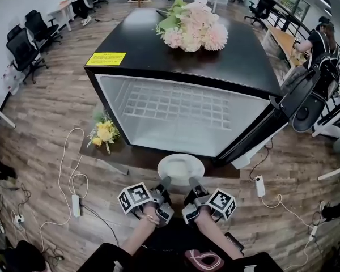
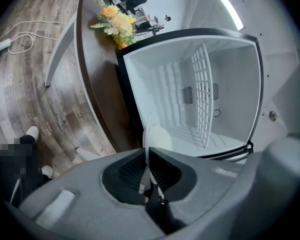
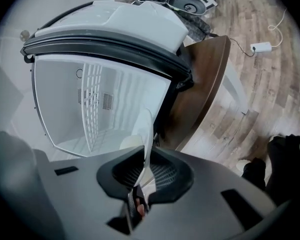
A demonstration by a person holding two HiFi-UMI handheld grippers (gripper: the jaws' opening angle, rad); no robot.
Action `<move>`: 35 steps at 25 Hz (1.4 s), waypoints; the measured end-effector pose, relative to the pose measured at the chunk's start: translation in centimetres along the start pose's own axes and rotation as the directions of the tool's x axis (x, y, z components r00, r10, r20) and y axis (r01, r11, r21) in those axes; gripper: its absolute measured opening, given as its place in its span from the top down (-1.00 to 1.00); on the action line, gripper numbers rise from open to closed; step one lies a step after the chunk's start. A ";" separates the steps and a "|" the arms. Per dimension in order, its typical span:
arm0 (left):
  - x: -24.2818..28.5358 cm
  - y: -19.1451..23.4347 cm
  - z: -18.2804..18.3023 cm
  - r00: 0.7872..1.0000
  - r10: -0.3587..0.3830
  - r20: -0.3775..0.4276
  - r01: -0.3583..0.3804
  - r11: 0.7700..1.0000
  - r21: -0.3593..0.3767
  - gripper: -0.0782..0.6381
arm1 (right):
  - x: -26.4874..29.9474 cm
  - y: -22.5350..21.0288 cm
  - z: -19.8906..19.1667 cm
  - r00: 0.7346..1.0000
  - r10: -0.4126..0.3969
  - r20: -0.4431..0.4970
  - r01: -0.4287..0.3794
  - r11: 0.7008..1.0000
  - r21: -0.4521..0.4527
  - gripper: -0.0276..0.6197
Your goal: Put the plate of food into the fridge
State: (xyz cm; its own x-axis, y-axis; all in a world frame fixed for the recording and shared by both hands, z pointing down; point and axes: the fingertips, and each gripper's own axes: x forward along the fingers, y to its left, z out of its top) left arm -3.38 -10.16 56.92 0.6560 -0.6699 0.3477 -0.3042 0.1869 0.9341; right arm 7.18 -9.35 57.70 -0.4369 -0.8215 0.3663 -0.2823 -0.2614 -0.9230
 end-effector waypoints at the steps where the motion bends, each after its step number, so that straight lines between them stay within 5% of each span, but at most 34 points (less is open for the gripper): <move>1: 0.0 0.1 0.3 1.000 0.004 -0.012 -0.003 1.000 0.005 0.72 | 0.3 0.0 -0.2 1.000 -0.004 0.010 0.004 1.000 0.008 0.78; 14: -0.2 0.4 3.9 0.997 0.009 -0.081 -0.003 0.997 0.074 0.71 | 2.8 1.0 -1.9 0.997 -0.013 0.078 0.009 0.999 0.043 0.78; 35: 4.2 -0.8 7.1 0.999 0.038 -0.006 -0.037 0.995 0.092 0.70 | 7.7 2.2 2.1 0.999 -0.007 -0.045 0.007 1.000 -0.016 0.75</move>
State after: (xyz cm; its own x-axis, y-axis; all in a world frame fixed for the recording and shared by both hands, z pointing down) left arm -5.25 -18.26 57.03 0.6481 -0.6582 0.3830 -0.3904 0.1446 0.9092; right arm 5.01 -17.32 58.25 -0.4724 -0.7962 0.3779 -0.2988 -0.2587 -0.9186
